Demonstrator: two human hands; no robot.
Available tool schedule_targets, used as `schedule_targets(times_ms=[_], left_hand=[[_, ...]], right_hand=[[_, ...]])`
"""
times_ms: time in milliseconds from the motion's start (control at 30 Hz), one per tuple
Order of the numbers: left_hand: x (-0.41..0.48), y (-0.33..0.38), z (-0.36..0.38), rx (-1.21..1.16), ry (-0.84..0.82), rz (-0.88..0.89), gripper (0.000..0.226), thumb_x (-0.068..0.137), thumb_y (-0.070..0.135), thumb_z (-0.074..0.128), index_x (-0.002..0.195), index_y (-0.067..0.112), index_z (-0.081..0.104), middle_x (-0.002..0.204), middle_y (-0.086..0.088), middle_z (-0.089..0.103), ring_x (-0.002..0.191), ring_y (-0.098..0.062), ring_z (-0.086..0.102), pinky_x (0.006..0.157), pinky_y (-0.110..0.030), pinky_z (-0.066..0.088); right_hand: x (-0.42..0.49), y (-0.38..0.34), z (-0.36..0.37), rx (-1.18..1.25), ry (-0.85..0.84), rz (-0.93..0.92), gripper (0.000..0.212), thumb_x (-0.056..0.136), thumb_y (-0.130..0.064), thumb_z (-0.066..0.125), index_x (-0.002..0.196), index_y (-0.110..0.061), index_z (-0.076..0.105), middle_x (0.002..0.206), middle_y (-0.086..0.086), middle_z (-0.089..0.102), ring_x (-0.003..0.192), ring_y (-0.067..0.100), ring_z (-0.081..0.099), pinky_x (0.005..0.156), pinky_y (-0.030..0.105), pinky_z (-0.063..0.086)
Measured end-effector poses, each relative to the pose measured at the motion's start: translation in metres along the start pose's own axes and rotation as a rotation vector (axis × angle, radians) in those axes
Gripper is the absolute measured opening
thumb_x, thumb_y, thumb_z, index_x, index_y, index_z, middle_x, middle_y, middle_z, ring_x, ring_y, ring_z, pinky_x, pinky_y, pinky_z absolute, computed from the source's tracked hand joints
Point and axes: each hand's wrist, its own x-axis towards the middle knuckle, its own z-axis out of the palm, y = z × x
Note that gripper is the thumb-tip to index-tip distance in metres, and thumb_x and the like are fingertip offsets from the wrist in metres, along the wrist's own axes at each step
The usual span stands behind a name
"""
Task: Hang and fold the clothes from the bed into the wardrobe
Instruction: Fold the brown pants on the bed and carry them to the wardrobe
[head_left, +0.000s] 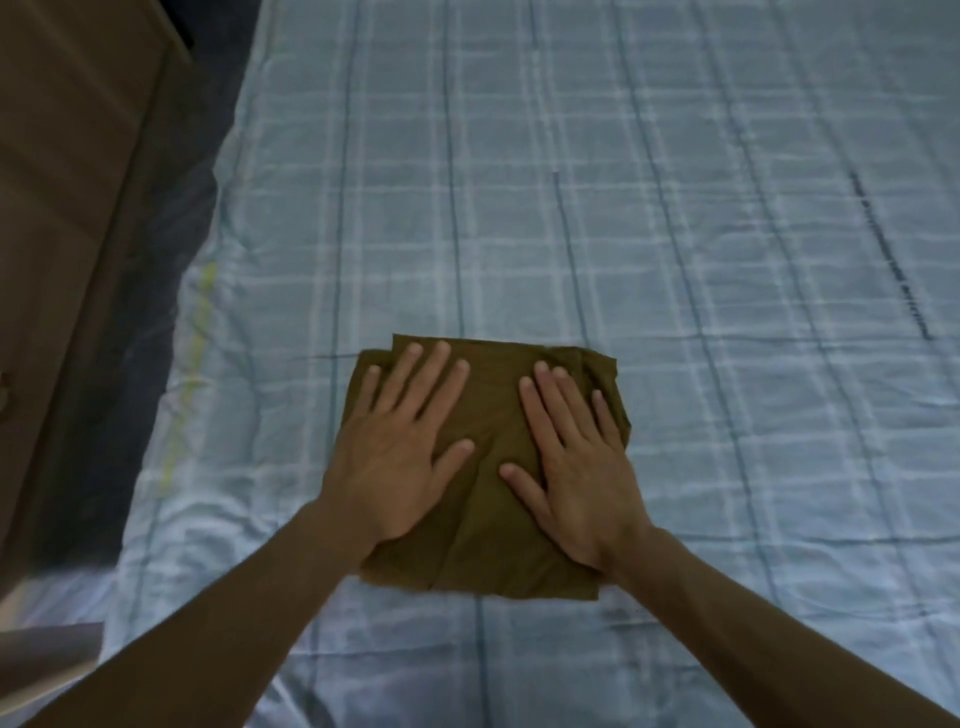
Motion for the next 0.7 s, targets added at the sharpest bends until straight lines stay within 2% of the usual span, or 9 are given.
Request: schedule_targets(times_ms=[100, 167, 233, 300, 400, 500, 567, 633, 700], left_hand=[[0.008, -0.014, 0.002, -0.073, -0.018, -0.082, 0.071, 0.096, 0.063, 0.015, 0.157, 0.033, -0.003, 0.167, 0.002, -0.005, 0.153, -0.018, -0.005, 0.124, -0.047, 0.004], [0.008, -0.014, -0.001, -0.098, 0.016, -0.084, 0.069, 0.097, 0.061, 0.021, 0.158, 0.033, 0.003, 0.167, -0.002, 0.003, 0.153, -0.021, 0.002, 0.124, -0.047, 0.008], [0.004, -0.01, -0.009, -0.167, 0.102, -0.101, 0.067, 0.096, 0.057, 0.036, 0.156, 0.027, 0.025, 0.162, -0.008, 0.023, 0.149, -0.026, 0.02, 0.12, -0.047, 0.02], [-0.001, -0.007, -0.015, -0.198, 0.234, -0.102, 0.057, 0.093, 0.05, 0.051, 0.142, 0.02, 0.049, 0.146, -0.008, 0.045, 0.134, -0.026, 0.04, 0.11, -0.044, 0.034], [-0.006, -0.005, -0.019, -0.264, 0.335, -0.152, 0.034, 0.089, 0.038, 0.066, 0.117, 0.019, 0.065, 0.112, -0.002, 0.06, 0.104, -0.02, 0.053, 0.089, -0.035, 0.038], [-0.003, -0.007, -0.023, -0.359, 0.315, -0.183, 0.009, 0.088, 0.026, 0.07, 0.096, 0.023, 0.067, 0.086, 0.007, 0.062, 0.081, -0.013, 0.055, 0.083, -0.039, 0.044], [0.0, -0.008, -0.025, -0.403, 0.311, -0.167, 0.007, 0.089, 0.018, 0.068, 0.086, 0.024, 0.064, 0.079, 0.008, 0.06, 0.074, -0.011, 0.054, 0.079, -0.04, 0.046], [0.0, -0.01, -0.026, -0.489, 0.325, -0.179, 0.012, 0.091, 0.014, 0.064, 0.084, 0.023, 0.061, 0.078, 0.009, 0.058, 0.072, -0.007, 0.053, 0.073, -0.032, 0.047], [-0.002, -0.013, -0.028, -0.548, 0.361, -0.212, 0.014, 0.093, 0.012, 0.06, 0.084, 0.022, 0.059, 0.078, 0.01, 0.057, 0.073, -0.005, 0.054, 0.068, -0.02, 0.045]], right_hand=[[0.003, 0.011, 0.007, -0.025, -0.016, 0.027, 0.082, 0.097, -0.066, 0.028, 0.159, -0.014, 0.011, 0.167, 0.003, 0.005, 0.154, 0.019, 0.0, 0.124, 0.047, 0.01], [0.002, 0.01, 0.008, 0.018, -0.001, 0.042, 0.082, 0.097, -0.065, 0.029, 0.159, -0.014, 0.01, 0.167, 0.003, 0.005, 0.154, 0.019, -0.001, 0.124, 0.047, 0.011], [0.002, 0.01, 0.006, 0.096, 0.014, 0.043, 0.082, 0.097, -0.063, 0.032, 0.159, -0.013, 0.009, 0.167, 0.002, 0.004, 0.154, 0.017, -0.002, 0.124, 0.048, 0.013], [0.002, 0.011, -0.001, 0.215, 0.041, 0.057, 0.082, 0.097, -0.058, 0.042, 0.158, -0.013, 0.014, 0.167, 0.002, 0.007, 0.154, 0.016, 0.001, 0.124, 0.046, 0.015], [0.002, 0.008, -0.011, 0.36, 0.099, 0.104, 0.077, 0.094, -0.048, 0.059, 0.155, -0.014, 0.026, 0.165, 0.001, 0.016, 0.152, 0.014, 0.013, 0.122, 0.044, 0.023], [0.005, 0.005, -0.019, 0.436, 0.126, 0.186, 0.069, 0.092, -0.04, 0.066, 0.149, -0.016, 0.036, 0.162, 0.0, 0.022, 0.148, 0.014, 0.023, 0.118, 0.044, 0.031], [0.006, 0.004, -0.024, 0.445, 0.125, 0.222, 0.064, 0.091, -0.036, 0.067, 0.146, -0.016, 0.04, 0.16, 0.001, 0.025, 0.146, 0.016, 0.026, 0.118, 0.042, 0.033], [0.005, 0.004, -0.028, 0.424, 0.151, 0.24, 0.056, 0.09, -0.031, 0.069, 0.14, -0.015, 0.048, 0.152, 0.003, 0.036, 0.139, 0.018, 0.036, 0.113, 0.042, 0.038], [0.004, 0.004, -0.033, 0.379, 0.205, 0.257, 0.046, 0.089, -0.027, 0.071, 0.131, -0.016, 0.055, 0.132, 0.002, 0.051, 0.118, 0.017, 0.049, 0.1, 0.043, 0.046]])
